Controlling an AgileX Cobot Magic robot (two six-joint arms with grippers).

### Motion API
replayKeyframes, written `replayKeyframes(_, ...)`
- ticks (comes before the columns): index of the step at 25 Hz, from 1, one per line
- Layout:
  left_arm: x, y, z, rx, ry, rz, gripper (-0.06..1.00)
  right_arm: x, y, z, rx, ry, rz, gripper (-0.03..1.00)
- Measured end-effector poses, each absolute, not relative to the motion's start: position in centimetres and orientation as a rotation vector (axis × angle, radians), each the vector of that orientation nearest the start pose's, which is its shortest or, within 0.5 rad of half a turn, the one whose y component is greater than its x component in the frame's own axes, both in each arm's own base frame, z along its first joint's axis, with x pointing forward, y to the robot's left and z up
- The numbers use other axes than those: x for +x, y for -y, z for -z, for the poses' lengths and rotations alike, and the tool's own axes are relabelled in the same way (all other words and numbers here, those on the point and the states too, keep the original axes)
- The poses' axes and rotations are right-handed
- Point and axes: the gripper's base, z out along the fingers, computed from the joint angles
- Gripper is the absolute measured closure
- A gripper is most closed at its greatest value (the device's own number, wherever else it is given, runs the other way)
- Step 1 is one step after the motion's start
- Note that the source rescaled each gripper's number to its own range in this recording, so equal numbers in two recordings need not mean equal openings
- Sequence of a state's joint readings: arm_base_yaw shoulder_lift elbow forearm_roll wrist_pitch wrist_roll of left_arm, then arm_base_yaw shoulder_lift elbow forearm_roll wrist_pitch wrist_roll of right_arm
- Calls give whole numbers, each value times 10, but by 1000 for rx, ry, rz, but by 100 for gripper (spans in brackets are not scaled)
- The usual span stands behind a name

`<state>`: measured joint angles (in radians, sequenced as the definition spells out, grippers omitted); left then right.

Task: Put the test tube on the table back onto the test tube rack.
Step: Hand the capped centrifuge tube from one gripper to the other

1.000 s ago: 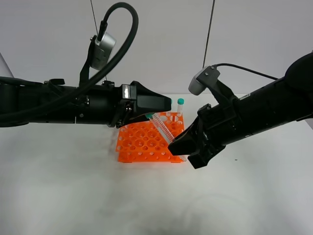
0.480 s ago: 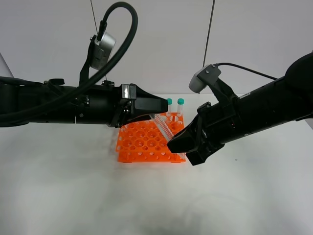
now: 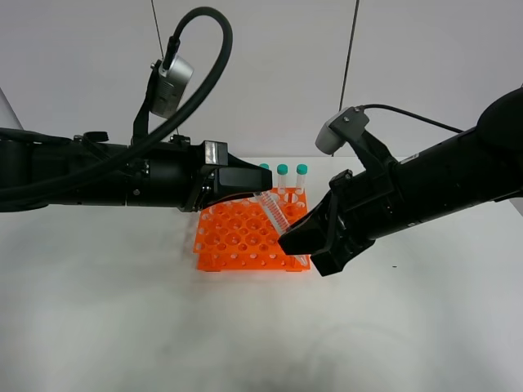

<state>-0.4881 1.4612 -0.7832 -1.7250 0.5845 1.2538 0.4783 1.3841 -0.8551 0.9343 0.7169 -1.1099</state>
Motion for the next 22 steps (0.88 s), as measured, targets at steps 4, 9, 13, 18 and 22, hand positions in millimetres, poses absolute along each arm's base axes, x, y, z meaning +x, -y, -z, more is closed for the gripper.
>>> replayKeyframes(4,236,183,-251,381,-2161,1198,94,217,-166,-259,-1164,-2142,-751,36)
replayKeyframes(9,236,183,-251,381,-2161,1198,94,219,-169,-268,-1141,-2137,-775,0)
replayKeyframes(13,236,183,-251,381,-2161,1198,94,223,-173,-296,-1127,-2172,-832,-2)
replayKeyframes(18,236,183,-251,381,-2161,1198,94,225,-167,-337,-1212,-2265,-714,-3)
replayKeyframes(22,237,183,-251,380,-2161,1196,94,233,-157,-362,-1153,-2311,-519,-3)
